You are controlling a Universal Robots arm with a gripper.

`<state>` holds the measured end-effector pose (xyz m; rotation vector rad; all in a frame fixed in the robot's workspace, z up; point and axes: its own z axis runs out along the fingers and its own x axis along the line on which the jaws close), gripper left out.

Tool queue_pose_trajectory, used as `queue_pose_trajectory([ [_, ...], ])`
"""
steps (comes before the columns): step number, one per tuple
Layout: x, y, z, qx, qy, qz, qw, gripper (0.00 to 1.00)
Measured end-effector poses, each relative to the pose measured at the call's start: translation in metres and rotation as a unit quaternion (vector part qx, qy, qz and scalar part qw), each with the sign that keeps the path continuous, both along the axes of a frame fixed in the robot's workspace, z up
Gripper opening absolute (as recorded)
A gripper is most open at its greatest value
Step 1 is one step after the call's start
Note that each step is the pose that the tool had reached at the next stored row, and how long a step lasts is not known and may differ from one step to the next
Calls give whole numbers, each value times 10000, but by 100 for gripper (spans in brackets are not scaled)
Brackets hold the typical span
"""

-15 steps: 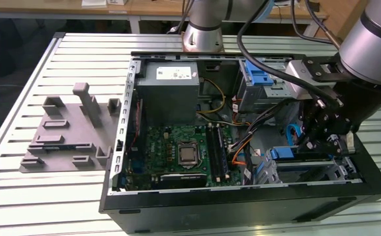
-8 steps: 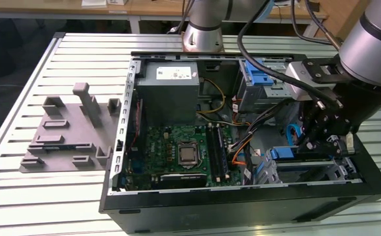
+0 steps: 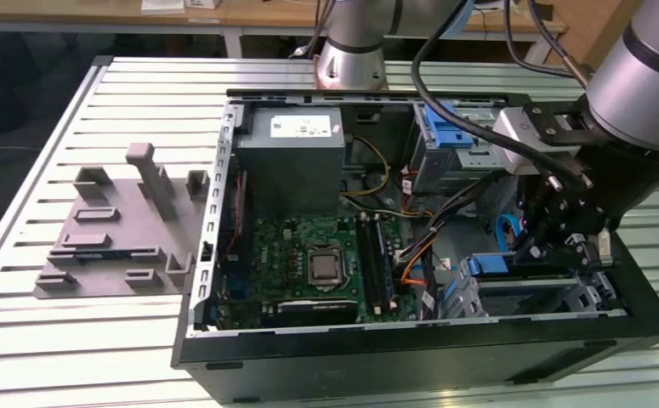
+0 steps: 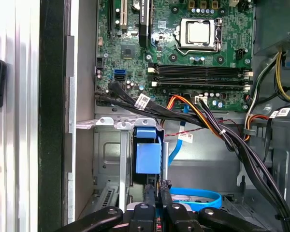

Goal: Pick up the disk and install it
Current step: 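Insert the second disk wire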

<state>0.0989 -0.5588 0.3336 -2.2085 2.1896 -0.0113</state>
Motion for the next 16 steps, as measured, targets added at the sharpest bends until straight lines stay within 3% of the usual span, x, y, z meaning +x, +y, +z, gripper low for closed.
queue_pose_trajectory([
  [15, 7, -4, -45, 0, 0, 0, 10000, 17],
  [16, 8, -4, -45, -1, 0, 0, 10000, 24],
])
